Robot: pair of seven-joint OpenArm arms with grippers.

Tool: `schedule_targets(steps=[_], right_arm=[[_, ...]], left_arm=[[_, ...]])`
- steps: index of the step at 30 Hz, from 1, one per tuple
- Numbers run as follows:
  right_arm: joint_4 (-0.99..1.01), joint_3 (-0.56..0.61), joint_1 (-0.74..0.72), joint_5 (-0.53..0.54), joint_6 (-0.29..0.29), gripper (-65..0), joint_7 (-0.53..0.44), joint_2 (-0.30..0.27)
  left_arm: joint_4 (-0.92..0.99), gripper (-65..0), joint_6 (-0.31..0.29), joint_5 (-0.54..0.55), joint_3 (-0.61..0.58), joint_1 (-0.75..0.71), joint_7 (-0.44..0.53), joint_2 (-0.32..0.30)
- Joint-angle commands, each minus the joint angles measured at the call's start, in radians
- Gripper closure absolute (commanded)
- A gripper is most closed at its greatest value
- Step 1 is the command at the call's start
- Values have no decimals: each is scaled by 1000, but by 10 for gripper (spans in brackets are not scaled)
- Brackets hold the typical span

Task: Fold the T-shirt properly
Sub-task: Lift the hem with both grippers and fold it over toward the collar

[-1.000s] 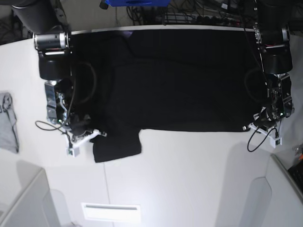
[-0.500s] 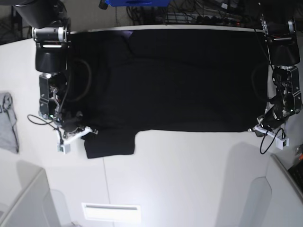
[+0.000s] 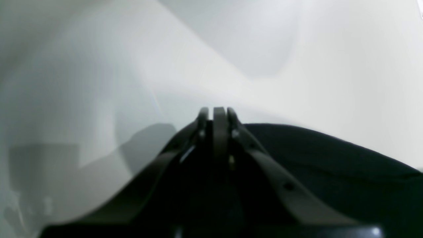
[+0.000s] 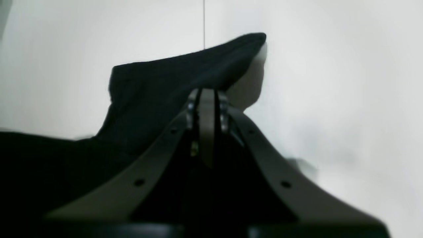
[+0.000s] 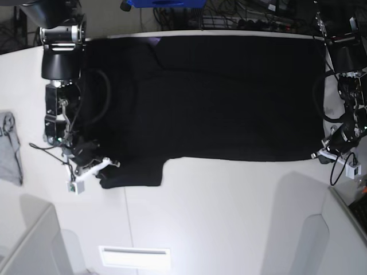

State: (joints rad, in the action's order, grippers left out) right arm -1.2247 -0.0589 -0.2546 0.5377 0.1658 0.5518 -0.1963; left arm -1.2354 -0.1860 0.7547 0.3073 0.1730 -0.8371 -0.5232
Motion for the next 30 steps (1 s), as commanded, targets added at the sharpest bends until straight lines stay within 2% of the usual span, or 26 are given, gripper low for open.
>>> schedule_targets(steps=[1,8,13,19,24,30], right_arm=[[-36,-5,-12,9,5,0,-20,-12],[-135,-5,61,9,4,0,-19,-15],[-183,-6,80,11,4,0,24,-15],[-266,-58,111,11,4,0,83,-7],[-306,-66,140,11,4,0,106,-7],[-364,-66,192,9,4,0,104,-9]], left_arm=[[-27,0,-23,13,5,-2,-6,-16],[-76,0,-53,13,14,-80,-9,-19],[-122,0,-73,13,106,-123,-15,-18],[-195,0,-74,13,168,-149,-97,-15],[-254,0,-123,13,217,-181,-120,-13],[-264,0,-129,13,218,-232,-144,-13]])
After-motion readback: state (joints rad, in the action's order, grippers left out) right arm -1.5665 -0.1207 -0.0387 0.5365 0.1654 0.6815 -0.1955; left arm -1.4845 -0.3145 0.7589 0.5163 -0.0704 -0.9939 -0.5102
